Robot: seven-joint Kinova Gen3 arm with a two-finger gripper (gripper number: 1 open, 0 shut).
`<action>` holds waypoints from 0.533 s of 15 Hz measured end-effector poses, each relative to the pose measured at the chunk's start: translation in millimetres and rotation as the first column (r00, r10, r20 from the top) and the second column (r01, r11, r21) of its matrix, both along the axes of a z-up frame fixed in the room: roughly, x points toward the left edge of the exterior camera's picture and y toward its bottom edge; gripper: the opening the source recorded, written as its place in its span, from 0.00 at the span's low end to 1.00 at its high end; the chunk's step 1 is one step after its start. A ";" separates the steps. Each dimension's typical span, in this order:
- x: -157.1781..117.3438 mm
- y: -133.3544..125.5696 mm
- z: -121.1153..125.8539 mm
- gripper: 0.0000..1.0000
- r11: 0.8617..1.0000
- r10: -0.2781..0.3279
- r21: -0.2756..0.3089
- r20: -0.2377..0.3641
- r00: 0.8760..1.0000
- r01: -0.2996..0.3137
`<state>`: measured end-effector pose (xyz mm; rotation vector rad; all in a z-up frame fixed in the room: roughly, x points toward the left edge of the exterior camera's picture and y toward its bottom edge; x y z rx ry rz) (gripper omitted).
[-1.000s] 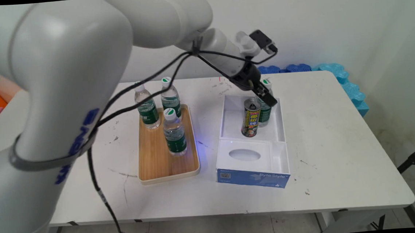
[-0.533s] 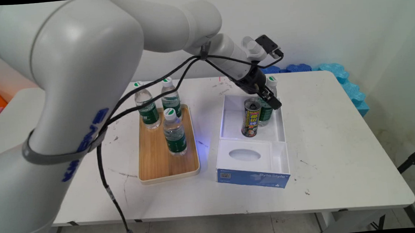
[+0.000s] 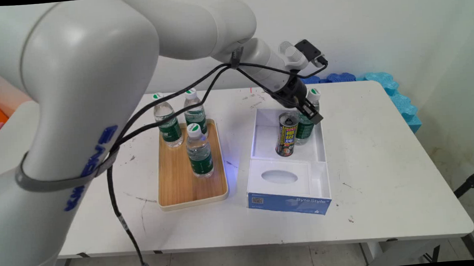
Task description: Place the picked object on the tray
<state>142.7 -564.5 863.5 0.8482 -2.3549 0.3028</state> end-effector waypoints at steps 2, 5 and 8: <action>-0.8 0.7 2.7 0.00 1.000 -0.001 -0.004 -0.002 1.000 0.001; -1.0 0.5 10.7 0.00 1.000 -0.002 -0.019 -0.008 1.000 0.002; 1.1 -1.2 26.5 0.00 0.999 -0.001 -0.045 -0.021 1.000 0.000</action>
